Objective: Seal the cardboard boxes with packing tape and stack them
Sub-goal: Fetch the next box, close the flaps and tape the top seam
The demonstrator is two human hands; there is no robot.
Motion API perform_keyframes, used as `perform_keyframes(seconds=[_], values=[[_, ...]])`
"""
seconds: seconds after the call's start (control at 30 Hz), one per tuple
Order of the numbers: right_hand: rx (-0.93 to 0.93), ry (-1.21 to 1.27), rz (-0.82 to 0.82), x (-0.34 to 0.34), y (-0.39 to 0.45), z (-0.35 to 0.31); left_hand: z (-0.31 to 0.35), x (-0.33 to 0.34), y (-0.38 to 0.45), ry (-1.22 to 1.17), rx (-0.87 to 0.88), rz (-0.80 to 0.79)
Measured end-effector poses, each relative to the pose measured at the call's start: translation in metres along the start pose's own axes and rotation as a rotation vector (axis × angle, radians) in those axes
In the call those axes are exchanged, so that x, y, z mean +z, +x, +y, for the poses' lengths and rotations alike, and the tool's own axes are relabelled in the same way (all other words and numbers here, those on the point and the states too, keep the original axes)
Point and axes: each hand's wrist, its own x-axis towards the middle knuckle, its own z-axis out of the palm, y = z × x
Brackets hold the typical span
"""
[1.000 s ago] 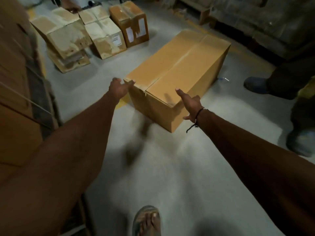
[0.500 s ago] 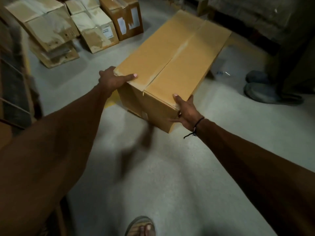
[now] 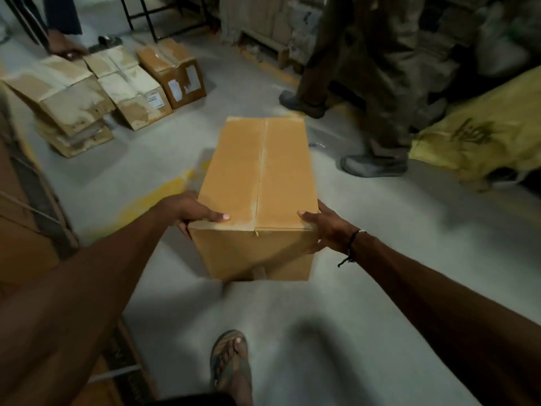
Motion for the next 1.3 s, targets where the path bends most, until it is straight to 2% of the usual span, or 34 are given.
perform_keyframes(seconds=[0.23, 0.4, 0.57, 0.77, 0.93, 1.03, 1.3], values=[[0.159, -0.023, 0.02, -0.063, -0.166, 0.003, 0.033, 0.068, -0.129, 0.092, -0.001, -0.134], [0.209, -0.026, 0.13, -0.12, -0.272, 0.028, 0.065, 0.129, -0.213, 0.127, 0.073, -0.194], [0.199, 0.001, 0.16, -0.175, -0.373, 0.063, 0.105, 0.195, -0.283, 0.206, 0.177, -0.216], [0.14, 0.163, 0.324, -0.236, -0.494, 0.113, 0.167, 0.28, -0.354, 0.3, 0.323, -0.2], [0.053, 0.156, 0.501, -0.276, -0.569, 0.16, 0.204, 0.358, -0.38, 0.34, 0.462, -0.227], [0.025, 0.233, 0.616, -0.294, -0.599, 0.189, 0.222, 0.406, -0.386, 0.384, 0.557, -0.248], [-0.025, 0.407, 0.899, -0.319, -0.617, 0.274, 0.241, 0.502, -0.368, 0.406, 0.755, -0.294]])
